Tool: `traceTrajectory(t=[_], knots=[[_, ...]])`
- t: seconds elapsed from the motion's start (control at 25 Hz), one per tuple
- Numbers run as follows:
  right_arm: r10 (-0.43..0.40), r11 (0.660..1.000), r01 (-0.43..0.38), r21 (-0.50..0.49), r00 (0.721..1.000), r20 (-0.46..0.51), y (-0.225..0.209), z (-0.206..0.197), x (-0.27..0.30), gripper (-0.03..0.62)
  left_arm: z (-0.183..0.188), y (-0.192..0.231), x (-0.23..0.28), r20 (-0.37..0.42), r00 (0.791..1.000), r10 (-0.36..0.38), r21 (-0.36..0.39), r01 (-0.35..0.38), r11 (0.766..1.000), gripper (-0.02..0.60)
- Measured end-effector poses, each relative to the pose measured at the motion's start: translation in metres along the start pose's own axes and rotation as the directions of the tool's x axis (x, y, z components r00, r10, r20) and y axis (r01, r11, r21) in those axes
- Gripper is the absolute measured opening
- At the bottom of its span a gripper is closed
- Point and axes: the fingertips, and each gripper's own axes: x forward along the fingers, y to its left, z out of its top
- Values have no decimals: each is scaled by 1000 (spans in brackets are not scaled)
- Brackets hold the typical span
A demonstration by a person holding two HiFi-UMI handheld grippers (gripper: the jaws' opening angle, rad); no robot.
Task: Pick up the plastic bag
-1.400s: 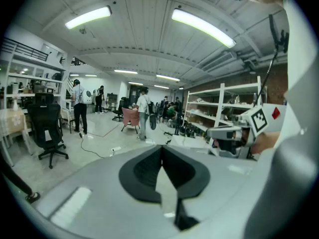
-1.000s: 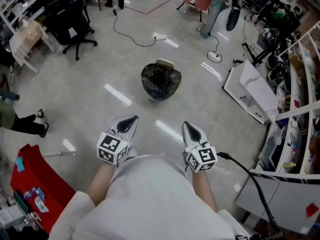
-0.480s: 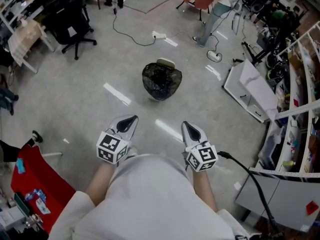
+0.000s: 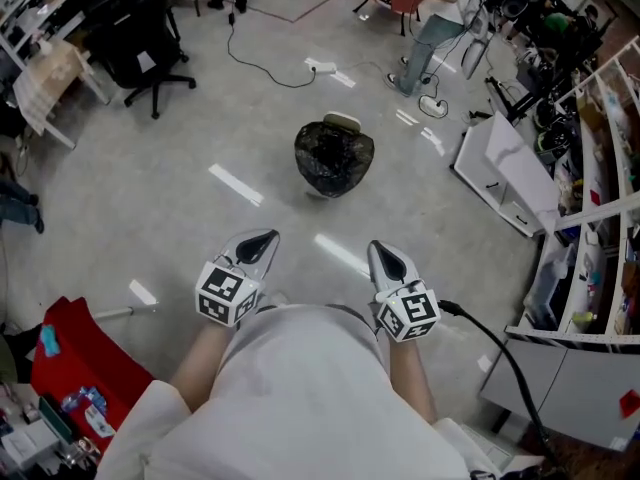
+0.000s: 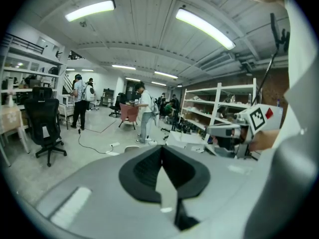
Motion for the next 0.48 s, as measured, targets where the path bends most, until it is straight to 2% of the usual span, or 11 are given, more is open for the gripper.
traceTrajectory(t=[0.32,0.48], knots=[[-11,1000,11,-7,1000,-14,18,-3,18,2,-3,35,-12,-8,1000,-4,1,4,1000,5],[-7,1000,7,-22,1000,-20,12,1,33,2,-1,47,-3,-14,1000,-6,-3,6,1000,6]])
